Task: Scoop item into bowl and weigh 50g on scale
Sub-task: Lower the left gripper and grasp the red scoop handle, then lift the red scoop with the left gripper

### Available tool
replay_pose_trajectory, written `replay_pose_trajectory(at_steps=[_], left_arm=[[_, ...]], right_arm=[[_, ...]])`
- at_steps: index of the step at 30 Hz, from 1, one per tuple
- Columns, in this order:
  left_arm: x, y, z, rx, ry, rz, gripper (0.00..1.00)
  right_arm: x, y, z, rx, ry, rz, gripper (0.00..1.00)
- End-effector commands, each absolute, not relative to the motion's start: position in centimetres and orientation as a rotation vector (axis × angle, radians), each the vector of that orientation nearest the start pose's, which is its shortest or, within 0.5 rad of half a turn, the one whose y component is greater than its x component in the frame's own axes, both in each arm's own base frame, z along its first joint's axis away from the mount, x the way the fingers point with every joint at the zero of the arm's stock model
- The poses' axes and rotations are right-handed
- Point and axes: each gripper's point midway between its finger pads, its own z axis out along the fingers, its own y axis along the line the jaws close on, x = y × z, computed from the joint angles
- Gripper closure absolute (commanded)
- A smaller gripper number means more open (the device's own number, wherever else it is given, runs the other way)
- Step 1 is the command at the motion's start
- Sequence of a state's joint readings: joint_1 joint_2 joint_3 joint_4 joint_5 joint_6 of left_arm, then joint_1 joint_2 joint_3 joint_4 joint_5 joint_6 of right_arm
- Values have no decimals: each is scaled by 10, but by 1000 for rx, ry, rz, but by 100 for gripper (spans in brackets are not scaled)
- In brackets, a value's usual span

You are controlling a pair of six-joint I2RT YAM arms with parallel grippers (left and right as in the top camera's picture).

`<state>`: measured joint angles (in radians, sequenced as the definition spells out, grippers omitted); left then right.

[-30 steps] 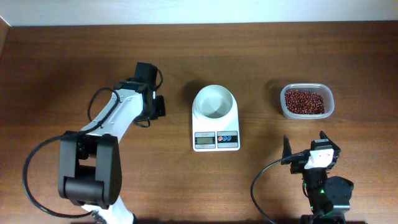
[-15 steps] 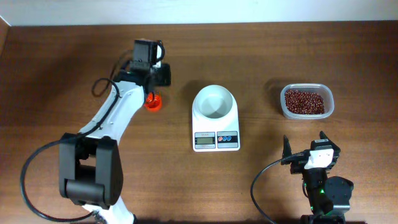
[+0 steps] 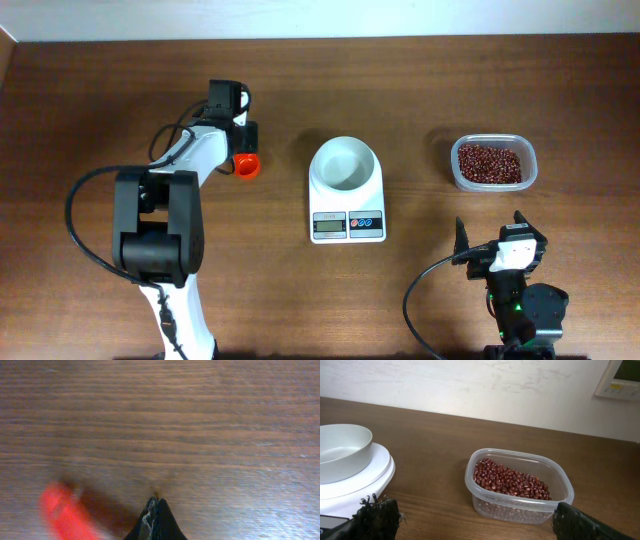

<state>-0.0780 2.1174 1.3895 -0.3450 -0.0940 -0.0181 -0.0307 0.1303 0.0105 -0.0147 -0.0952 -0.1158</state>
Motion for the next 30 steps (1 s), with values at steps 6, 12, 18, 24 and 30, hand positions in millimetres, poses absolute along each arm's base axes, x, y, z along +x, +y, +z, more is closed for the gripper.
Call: replay_pose_trajectory(at_steps=[6,12,18,24,30], left_arm=[[460,-7,-3,-26,2822,153,100],[462,4,27,-42,2852,259,99],[439,6,22,-28,2949,279,97],[425,-2,18,-15,3011,219,98],[405,-3,16,-7,3095,207,99]], right_arm=[[252,11,143,-150,1701,-18,1],[252,11,142,-150,1705,-18,1],[252,11,141,-150,1712,-17,1],[252,11,141,-150,1712,-17,1],[252,11,141,-150,1712,-17,1]])
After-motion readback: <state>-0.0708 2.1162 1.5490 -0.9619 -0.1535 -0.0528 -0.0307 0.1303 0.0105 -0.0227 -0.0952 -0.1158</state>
